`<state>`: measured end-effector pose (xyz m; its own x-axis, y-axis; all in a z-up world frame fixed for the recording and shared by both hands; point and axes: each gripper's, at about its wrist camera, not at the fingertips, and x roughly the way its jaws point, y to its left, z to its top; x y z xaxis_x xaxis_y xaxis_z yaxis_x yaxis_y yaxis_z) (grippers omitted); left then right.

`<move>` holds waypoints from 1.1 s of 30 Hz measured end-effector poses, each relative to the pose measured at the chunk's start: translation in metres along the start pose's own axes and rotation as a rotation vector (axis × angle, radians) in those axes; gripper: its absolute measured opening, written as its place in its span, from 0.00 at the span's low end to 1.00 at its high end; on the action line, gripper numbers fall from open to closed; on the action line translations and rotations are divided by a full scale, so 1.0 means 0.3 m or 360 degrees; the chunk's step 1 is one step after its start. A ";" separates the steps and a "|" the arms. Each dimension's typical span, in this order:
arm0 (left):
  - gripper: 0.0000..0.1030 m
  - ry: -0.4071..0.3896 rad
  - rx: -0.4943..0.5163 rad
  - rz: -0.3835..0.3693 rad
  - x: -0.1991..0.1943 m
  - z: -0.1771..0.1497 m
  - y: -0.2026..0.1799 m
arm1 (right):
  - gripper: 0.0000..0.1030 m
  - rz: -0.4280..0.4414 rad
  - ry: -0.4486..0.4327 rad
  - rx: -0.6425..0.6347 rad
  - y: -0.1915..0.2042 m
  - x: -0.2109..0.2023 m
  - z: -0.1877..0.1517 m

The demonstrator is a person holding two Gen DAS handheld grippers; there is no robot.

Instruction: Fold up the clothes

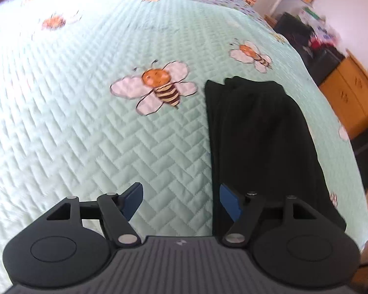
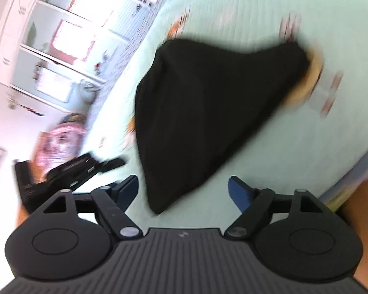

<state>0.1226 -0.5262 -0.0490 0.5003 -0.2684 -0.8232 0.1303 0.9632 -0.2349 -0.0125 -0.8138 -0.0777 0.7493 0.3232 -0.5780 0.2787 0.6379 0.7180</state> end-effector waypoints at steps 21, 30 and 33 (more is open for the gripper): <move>0.75 0.0433 0.0258 0.0232 -0.007 -0.015 -0.262 | 0.90 -0.0679 0.0342 -0.0853 0.355 0.003 0.199; 0.75 0.0511 0.0236 0.0254 0.023 -0.006 -0.241 | 0.90 -0.0739 0.0554 -0.0959 0.377 0.056 0.180; 0.75 0.0537 0.0225 0.0247 0.035 -0.005 -0.235 | 0.90 -0.0728 0.0598 -0.0961 0.368 0.071 0.185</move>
<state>0.1174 -0.5970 -0.0418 0.2171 -0.0852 -0.9724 0.2035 0.9782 -0.0403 0.0676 -0.7752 0.0109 0.3615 0.0848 -0.9285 0.0572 0.9920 0.1129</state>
